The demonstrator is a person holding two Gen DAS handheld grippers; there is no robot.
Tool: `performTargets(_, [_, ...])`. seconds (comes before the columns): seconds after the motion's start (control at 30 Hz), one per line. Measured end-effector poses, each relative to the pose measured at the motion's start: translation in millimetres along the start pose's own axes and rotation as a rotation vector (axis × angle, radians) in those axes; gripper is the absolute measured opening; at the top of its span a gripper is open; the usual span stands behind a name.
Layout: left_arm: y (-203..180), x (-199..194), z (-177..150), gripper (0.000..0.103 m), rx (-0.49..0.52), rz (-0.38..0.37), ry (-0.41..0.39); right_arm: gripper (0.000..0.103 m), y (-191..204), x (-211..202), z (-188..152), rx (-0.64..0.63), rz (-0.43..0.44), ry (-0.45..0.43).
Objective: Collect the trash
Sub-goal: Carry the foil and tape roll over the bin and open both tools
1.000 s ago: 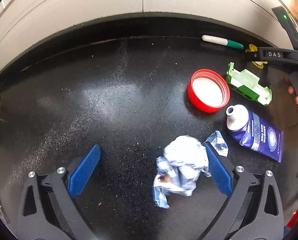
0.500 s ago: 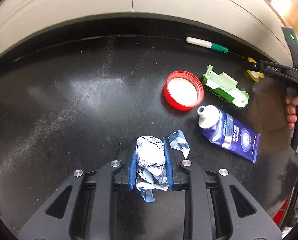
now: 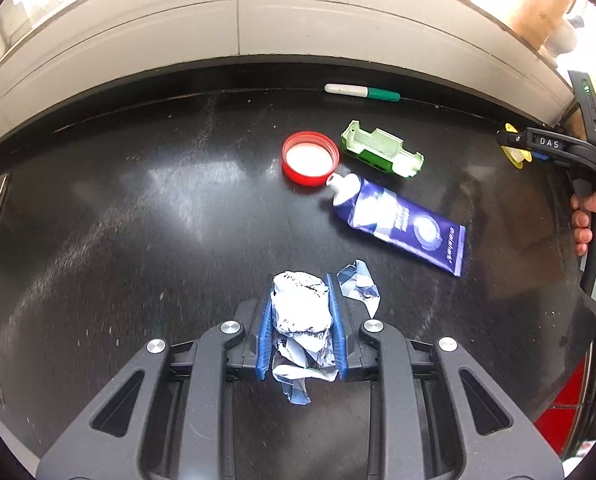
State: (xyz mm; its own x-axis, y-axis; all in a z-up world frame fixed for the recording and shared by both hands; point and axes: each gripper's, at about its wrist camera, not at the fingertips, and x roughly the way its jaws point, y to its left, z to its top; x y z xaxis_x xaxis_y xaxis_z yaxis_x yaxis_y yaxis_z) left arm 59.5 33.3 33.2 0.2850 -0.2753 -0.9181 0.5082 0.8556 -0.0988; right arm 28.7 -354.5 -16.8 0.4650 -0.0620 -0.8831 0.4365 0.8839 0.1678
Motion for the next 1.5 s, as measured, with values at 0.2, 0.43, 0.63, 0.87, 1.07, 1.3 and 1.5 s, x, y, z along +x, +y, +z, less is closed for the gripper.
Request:
performTargets(0.2, [31.4,-35.7,-38.7,0.024,-0.104,0.037,-0.030,0.055,32.3,-25.0,-6.9,-0.076,0.065,-0.029])
performTargets(0.43, [108.4,-78.0,-133.1,0.024,-0.383,0.172,-0.056,0.055,209.7,-34.7,-55.8,-0.447,0.264,0.022])
performTargets(0.63, [162.7,-112.0,-263.6,0.024,-0.705,0.268,-0.046,0.055,400.7,-58.3,-169.1,-0.844,0.506,0.112])
performTargets(0.87, [195.8,-141.3,-426.1,0.024,-1.138,0.357,-0.069,0.055,535.9,-113.6,-349.2,-1.257,0.719,0.243])
performTargets(1.07, [204.3,-107.4,-501.8,0.024,-1.336,0.344,-0.053,0.055,580.2,-86.6,-459.7,-1.472,0.688,0.347])
performTargets(1.3, [219.6,-28.0,-538.4,0.024,-1.423,0.287,-0.013,0.055,594.5,-16.3,-526.9,-1.548,0.599,0.447])
performTargets(1.5, [237.5,20.7,-556.7,0.024,-1.443,0.262,0.003,0.055,608.4,35.2,-553.7,-1.577,0.543,0.488])
